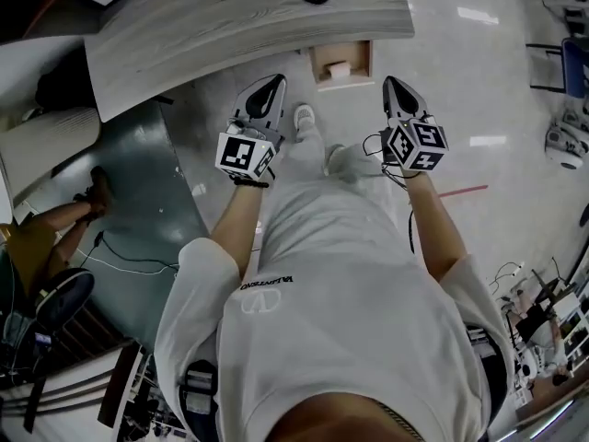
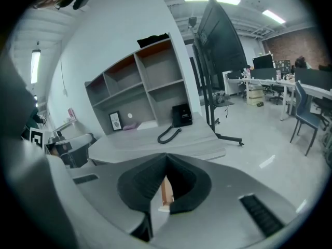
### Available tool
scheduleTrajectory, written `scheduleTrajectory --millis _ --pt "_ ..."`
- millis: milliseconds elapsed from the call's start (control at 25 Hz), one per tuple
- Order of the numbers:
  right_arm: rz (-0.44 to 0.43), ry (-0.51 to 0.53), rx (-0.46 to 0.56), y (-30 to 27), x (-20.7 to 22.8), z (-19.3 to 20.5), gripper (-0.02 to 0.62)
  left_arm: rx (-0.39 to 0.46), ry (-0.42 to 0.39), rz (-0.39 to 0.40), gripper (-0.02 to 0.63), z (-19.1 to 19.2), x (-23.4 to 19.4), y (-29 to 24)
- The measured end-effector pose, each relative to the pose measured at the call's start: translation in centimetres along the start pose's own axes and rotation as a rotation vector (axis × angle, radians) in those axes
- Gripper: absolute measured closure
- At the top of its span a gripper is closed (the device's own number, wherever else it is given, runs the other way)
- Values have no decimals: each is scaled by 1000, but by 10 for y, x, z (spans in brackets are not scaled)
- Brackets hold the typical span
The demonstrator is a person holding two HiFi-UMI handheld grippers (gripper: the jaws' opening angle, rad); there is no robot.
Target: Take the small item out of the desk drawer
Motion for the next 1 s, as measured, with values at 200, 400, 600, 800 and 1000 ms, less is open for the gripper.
scheduleTrajectory --millis 200,400,600,800,1000 --pt "-25 57 -90 -39 -4 18 595 -53 59 6 607 33 -11 -22" --pt "-76 62 -203 -87 -3 48 595 -96 105 -29 607 73 -15 -42" --pt "-162 -36 -305 -142 13 92 471 -108 193 -63 607 125 -19 -72" --pt "-168 -37 -412 -183 30 135 316 -92 262 -89 607 162 -25 -91" --pt "-115 29 -477 -217 29 168 227 -88 292 -90 607 190 -39 -92"
Point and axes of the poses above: the fingertips, and each gripper's own axes: y backward along the fingers, x to its right, z out of its underside, the point moved 10 cm from there along y, backward along the fingers, and after that the axes turned 9 degrees about z, right-handed, at the moved point
